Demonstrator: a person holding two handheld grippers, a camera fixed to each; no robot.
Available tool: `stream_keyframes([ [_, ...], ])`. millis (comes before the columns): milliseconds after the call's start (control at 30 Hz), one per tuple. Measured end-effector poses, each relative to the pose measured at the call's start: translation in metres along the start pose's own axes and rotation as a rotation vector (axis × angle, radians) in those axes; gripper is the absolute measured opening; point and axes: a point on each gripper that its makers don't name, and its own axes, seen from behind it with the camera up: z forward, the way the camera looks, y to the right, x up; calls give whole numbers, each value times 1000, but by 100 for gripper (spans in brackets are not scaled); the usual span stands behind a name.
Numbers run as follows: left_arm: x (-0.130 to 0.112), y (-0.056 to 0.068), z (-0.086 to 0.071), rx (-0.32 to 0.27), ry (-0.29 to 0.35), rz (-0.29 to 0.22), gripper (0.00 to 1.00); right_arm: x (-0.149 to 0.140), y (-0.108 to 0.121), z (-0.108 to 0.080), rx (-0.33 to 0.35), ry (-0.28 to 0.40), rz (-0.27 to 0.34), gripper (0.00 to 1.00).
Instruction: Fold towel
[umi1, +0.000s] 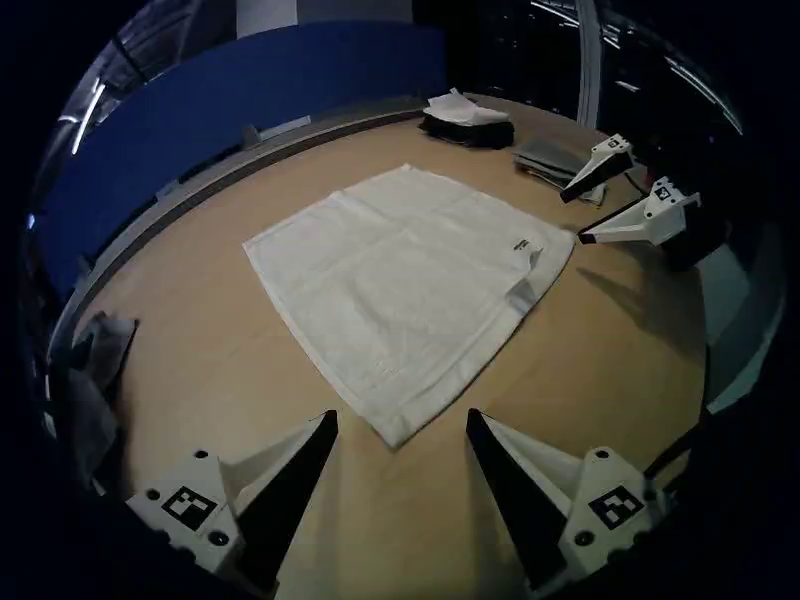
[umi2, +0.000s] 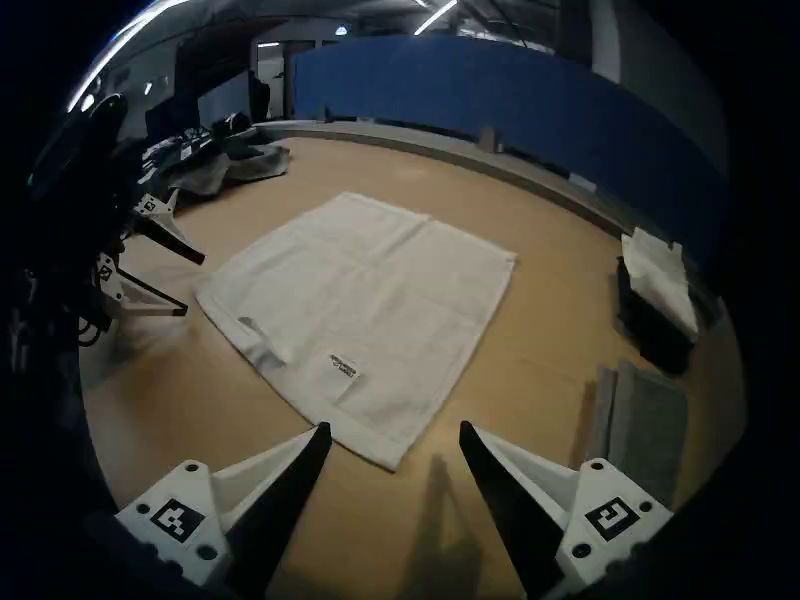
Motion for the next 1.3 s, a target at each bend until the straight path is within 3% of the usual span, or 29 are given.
stream_keyframes([
  [433,-7,2,5,-20,-62,-31,95,-11,0,7,9,-56,17,95],
  [733,-8,3,8,-25,-87,-48,85,-20,-1,11,30,-105,49,73],
  [1100,-9,1,11,-13,-111,-58,67,-23,-1,12,40,-125,55,41],
  [1300,-8,5,12,-20,-116,-40,47,-22,1,11,39,-127,50,36],
])
